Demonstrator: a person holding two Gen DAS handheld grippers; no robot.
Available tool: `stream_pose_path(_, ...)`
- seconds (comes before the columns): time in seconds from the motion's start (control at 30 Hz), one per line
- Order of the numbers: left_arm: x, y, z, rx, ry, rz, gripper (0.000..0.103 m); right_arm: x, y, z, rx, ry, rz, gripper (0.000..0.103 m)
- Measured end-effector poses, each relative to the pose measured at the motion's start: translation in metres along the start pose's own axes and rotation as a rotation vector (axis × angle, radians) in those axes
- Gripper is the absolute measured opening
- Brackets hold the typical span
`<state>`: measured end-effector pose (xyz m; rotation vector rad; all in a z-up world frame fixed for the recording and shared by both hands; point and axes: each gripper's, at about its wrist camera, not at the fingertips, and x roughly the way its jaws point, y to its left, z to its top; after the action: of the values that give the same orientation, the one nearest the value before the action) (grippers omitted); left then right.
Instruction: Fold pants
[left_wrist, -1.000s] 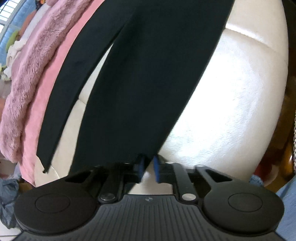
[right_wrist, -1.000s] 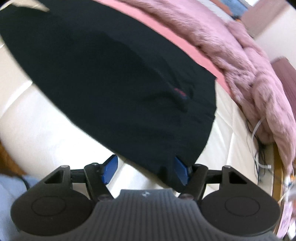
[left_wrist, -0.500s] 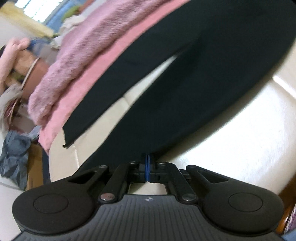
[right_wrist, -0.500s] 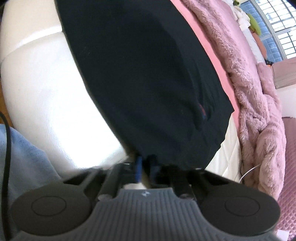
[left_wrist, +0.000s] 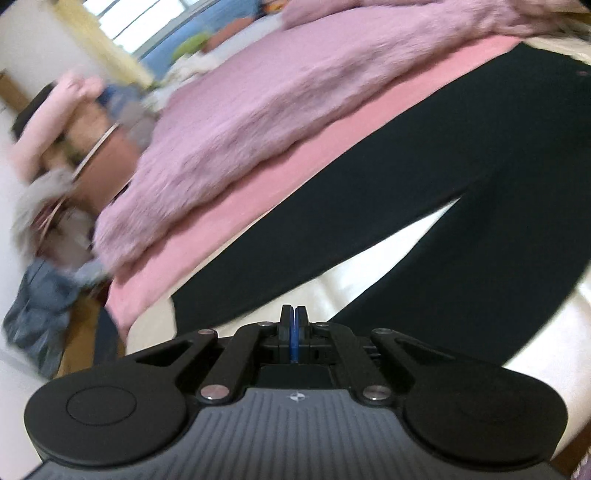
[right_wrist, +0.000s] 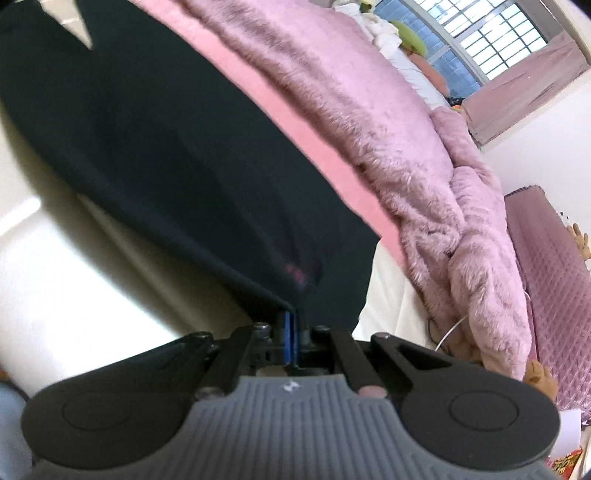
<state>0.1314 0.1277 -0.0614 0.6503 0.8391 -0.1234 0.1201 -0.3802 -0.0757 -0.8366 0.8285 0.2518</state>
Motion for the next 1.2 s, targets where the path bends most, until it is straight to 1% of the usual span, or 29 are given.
stream_pose_path(0.03,-0.004,-0.003,-0.001,0.036,-0.008,-0.039,0.011,0.001,-0.001,0.005,-0.017,-0.001,0.0,0.0)
stream_pose_path(0.1,-0.012,-0.014,-0.007,0.115,-0.022,-0.109,0.014,0.006,-0.004,0.012,-0.034,0.003,-0.009,0.0)
stream_pose_path(0.17,-0.014,-0.028,-0.017,0.189,-0.01,-0.159,0.022,0.008,-0.012,0.016,0.01,0.001,-0.013,0.0)
stream_pose_path(0.23,-0.014,-0.044,-0.029,0.253,0.006,-0.205,0.038,0.01,-0.02,0.019,0.054,-0.015,-0.011,0.0)
stream_pose_path(0.3,-0.008,-0.059,-0.041,0.299,0.027,-0.239,0.047,0.012,-0.024,0.023,0.076,-0.026,-0.015,0.0)
stream_pose_path(0.33,-0.006,-0.067,-0.047,0.316,0.034,-0.239,0.049,0.013,-0.025,0.024,0.083,-0.028,-0.018,0.0)
stream_pose_path(0.37,-0.002,-0.074,-0.053,0.333,0.043,-0.236,0.05,0.014,-0.026,0.026,0.091,-0.03,-0.02,0.0)
stream_pose_path(0.4,0.005,-0.073,-0.057,0.341,0.049,-0.232,0.05,0.014,-0.027,0.027,0.097,-0.031,-0.021,0.0)
stream_pose_path(0.5,0.017,-0.085,-0.068,0.328,0.06,-0.202,0.05,0.014,-0.029,0.029,0.106,-0.033,-0.019,0.0)
stream_pose_path(0.57,0.023,-0.089,-0.071,0.321,0.059,-0.188,0.05,0.014,-0.03,0.029,0.106,-0.033,-0.018,0.0)
stream_pose_path(0.67,0.03,-0.098,-0.074,0.37,0.048,-0.129,0.052,0.013,-0.031,0.03,0.113,-0.031,-0.017,0.0)
stream_pose_path(0.7,0.027,-0.104,-0.071,0.382,0.043,-0.116,0.052,0.013,-0.031,0.029,0.115,-0.03,-0.017,0.0)
stream_pose_path(0.8,0.029,-0.106,-0.068,0.402,0.041,-0.098,0.053,0.012,-0.028,0.028,0.117,-0.028,-0.018,0.0)
stream_pose_path(0.87,0.031,-0.105,-0.066,0.409,0.043,-0.095,0.052,0.012,-0.027,0.028,0.115,-0.028,-0.018,0.0)
stream_pose_path(0.9,0.031,-0.104,-0.066,0.408,0.046,-0.092,0.049,0.012,-0.026,0.027,0.112,-0.027,-0.018,0.0)
stream_pose_path(0.93,0.03,-0.105,-0.067,0.407,0.047,-0.092,0.036,0.013,-0.025,0.026,0.11,-0.026,-0.018,0.0)
stream_pose_path(0.97,0.029,-0.105,-0.066,0.403,0.051,-0.088,0.03,0.012,-0.024,0.026,0.112,-0.024,-0.019,0.0)
stream_pose_path(1.0,0.031,-0.104,-0.066,0.395,0.053,-0.082,0.018,0.013,-0.024,0.024,0.115,-0.024,-0.018,0.0)
stream_pose_path(1.03,0.03,-0.103,-0.066,0.383,0.052,-0.083,0.012,0.013,-0.024,0.023,0.118,-0.023,-0.018,0.0)
stream_pose_path(1.13,0.026,-0.099,-0.062,0.328,0.045,-0.09,0.002,0.014,-0.023,0.02,0.119,-0.019,-0.018,0.0)
stream_pose_path(1.2,0.023,-0.089,-0.057,0.258,0.036,-0.095,0.001,0.013,-0.022,0.019,0.113,-0.017,-0.02,0.0)
